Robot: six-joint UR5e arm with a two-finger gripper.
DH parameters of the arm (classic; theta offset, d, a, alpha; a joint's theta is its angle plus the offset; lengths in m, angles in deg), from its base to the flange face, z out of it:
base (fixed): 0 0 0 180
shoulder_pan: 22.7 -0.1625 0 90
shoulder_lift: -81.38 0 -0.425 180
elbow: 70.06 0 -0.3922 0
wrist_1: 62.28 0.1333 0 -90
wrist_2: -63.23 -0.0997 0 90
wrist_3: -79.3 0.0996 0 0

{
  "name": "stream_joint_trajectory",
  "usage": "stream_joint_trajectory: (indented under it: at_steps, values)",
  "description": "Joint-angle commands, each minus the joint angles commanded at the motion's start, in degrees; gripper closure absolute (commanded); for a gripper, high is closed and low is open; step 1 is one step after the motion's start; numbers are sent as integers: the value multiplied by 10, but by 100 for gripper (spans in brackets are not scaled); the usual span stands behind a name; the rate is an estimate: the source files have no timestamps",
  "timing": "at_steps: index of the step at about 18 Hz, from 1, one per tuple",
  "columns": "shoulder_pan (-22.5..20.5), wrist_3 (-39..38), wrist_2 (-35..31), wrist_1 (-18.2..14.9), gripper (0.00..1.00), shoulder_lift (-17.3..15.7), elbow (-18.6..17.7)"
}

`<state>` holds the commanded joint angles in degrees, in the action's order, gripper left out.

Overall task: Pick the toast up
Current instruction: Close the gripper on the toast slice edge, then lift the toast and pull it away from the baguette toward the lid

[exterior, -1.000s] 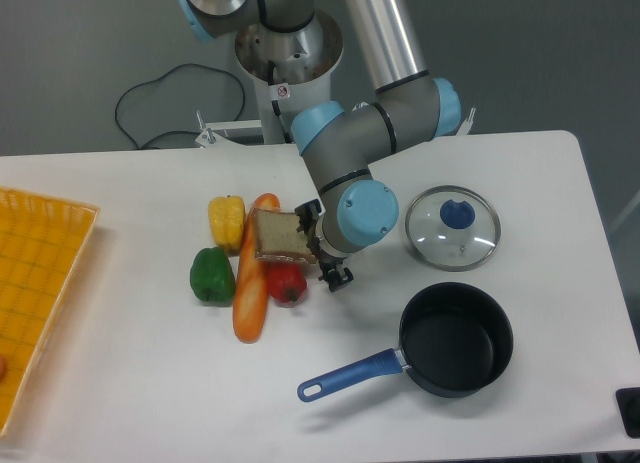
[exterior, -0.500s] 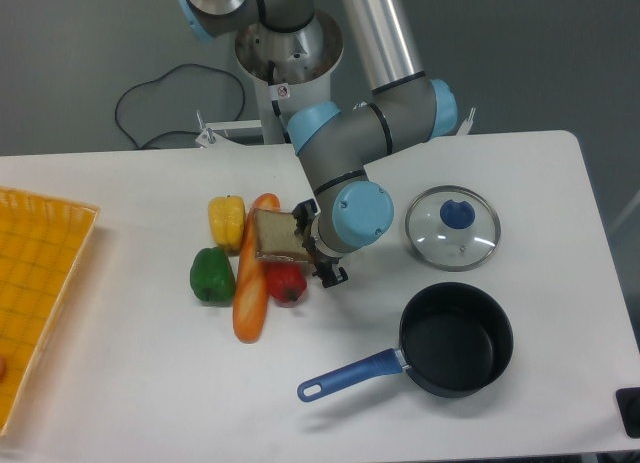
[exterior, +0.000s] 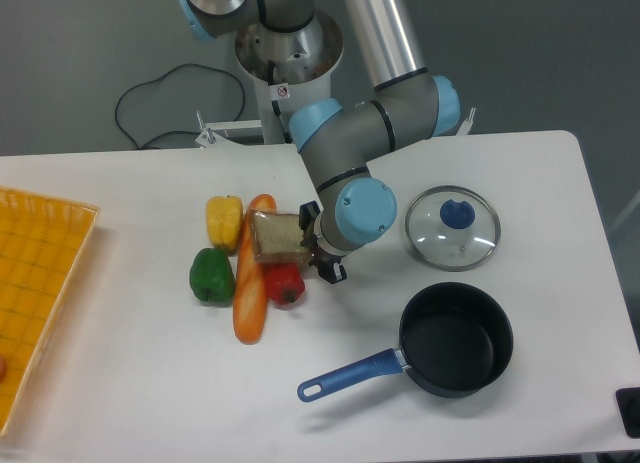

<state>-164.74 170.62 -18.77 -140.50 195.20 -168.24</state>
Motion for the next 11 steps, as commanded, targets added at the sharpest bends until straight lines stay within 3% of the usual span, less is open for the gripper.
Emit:
stream_joint_trajectory:
  at_steps: [7,11]
  values:
    - [-3,1,-9,-42,83,-11,28]
    - [-6,1,-20,-47,83,-24,33]
